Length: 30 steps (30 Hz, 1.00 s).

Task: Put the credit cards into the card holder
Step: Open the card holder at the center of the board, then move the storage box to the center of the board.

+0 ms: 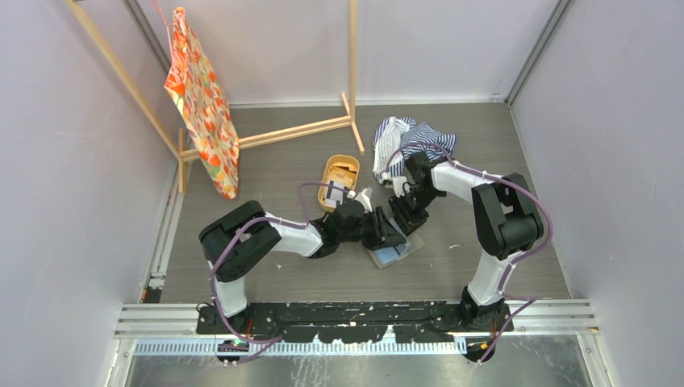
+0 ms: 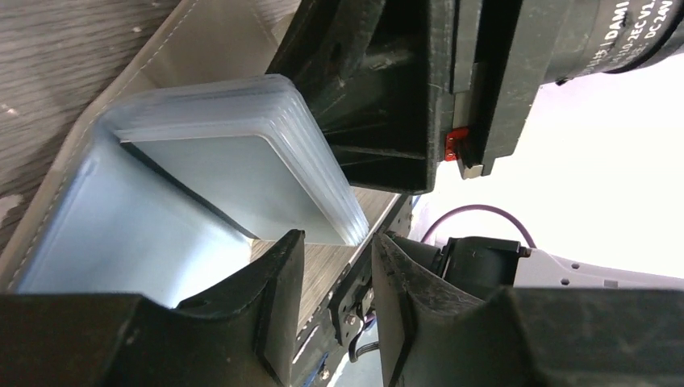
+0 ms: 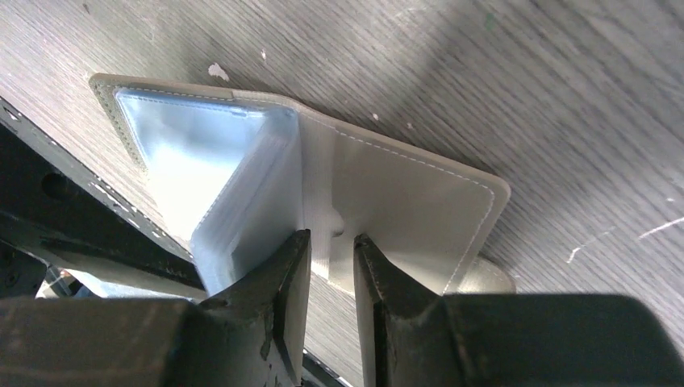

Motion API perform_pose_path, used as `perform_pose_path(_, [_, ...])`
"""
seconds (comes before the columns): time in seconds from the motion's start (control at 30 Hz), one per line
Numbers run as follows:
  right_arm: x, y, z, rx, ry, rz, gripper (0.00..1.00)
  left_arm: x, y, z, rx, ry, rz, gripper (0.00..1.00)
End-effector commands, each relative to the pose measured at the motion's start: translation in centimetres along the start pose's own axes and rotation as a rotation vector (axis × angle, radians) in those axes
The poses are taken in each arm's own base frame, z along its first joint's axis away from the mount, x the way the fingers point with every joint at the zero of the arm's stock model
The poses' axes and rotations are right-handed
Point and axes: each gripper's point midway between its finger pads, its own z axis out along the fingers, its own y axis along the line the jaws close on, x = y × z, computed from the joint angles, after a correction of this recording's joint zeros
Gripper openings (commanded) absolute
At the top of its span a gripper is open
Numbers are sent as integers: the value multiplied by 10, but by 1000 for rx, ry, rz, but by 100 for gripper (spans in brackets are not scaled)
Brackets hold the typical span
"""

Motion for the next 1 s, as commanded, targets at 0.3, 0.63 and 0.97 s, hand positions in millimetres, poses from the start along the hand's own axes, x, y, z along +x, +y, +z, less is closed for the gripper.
perform_pose_path(0.3, [-33,-25,-67,154,-258,-25,34,-11,22,18,-104,-49,61,41])
perform_pose_path(0.63, [-26,47,-89,-203,-374,-165,36,-29,2,1,-103,-120,230,41])
perform_pose_path(0.97, [-13,29,-30,-154,-105,-95,12,-39,14,-55,-192,-217,390,42])
